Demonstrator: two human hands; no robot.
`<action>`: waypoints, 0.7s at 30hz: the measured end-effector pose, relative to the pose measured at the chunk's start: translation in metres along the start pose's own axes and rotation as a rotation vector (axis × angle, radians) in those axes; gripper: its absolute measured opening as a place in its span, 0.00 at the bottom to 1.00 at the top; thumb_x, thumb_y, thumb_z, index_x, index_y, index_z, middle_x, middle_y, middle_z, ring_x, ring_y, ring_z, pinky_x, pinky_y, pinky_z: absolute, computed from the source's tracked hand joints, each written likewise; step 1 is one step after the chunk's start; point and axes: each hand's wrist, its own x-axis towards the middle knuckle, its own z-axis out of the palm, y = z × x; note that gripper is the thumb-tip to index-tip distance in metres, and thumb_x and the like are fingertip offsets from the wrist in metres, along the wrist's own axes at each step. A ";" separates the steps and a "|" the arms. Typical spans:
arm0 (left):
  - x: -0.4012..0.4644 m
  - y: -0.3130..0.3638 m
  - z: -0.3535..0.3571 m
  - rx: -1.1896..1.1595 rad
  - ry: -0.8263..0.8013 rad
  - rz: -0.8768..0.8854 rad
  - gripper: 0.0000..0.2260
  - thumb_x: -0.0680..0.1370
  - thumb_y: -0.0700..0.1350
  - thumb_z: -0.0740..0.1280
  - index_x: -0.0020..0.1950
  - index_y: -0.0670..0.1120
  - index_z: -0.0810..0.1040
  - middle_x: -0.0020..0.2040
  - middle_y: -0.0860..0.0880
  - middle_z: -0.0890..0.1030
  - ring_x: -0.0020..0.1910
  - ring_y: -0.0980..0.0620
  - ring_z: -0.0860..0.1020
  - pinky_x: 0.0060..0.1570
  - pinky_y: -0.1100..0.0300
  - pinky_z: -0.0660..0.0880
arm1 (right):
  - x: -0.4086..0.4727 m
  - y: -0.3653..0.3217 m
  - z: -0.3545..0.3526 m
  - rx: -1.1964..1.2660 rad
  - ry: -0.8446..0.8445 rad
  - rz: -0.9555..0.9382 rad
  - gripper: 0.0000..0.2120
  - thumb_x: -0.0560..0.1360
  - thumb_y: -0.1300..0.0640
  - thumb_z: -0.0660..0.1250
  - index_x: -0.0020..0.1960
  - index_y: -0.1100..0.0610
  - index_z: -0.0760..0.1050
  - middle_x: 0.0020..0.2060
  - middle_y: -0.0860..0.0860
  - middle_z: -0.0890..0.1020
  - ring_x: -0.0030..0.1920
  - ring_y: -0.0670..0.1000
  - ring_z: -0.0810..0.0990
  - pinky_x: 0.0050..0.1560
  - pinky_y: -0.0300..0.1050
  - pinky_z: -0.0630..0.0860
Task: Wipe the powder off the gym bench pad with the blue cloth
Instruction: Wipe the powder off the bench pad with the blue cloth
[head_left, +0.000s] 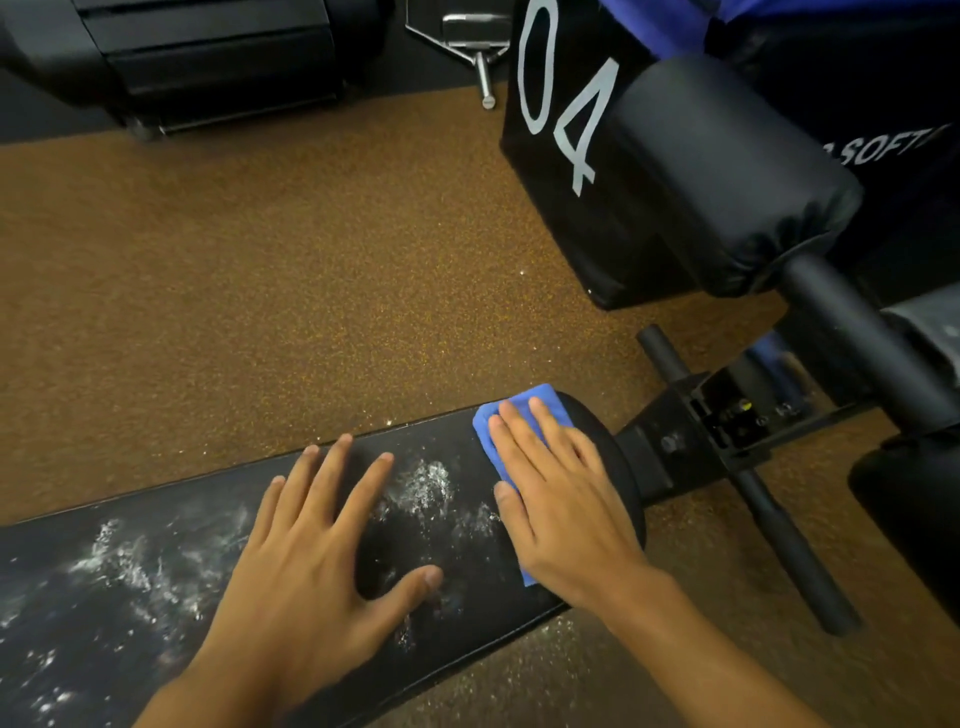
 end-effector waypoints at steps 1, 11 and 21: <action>-0.002 -0.002 0.001 0.000 -0.002 -0.008 0.45 0.70 0.80 0.53 0.81 0.59 0.54 0.83 0.50 0.51 0.82 0.45 0.49 0.77 0.40 0.56 | 0.000 0.002 0.001 -0.013 -0.019 0.000 0.29 0.83 0.46 0.48 0.82 0.54 0.55 0.81 0.50 0.56 0.82 0.52 0.48 0.79 0.56 0.53; -0.008 -0.024 -0.035 0.164 -0.205 -0.113 0.50 0.58 0.81 0.61 0.78 0.66 0.58 0.79 0.51 0.59 0.75 0.44 0.61 0.57 0.39 0.77 | 0.005 0.001 0.003 -0.049 -0.052 0.043 0.30 0.83 0.46 0.51 0.82 0.54 0.53 0.82 0.51 0.55 0.82 0.53 0.48 0.80 0.57 0.51; -0.007 -0.036 -0.021 0.208 -0.235 -0.123 0.51 0.55 0.79 0.65 0.77 0.62 0.64 0.75 0.47 0.69 0.70 0.39 0.69 0.47 0.39 0.81 | 0.016 0.004 0.008 -0.086 -0.014 0.124 0.29 0.82 0.50 0.49 0.81 0.58 0.56 0.81 0.55 0.58 0.81 0.57 0.52 0.79 0.59 0.53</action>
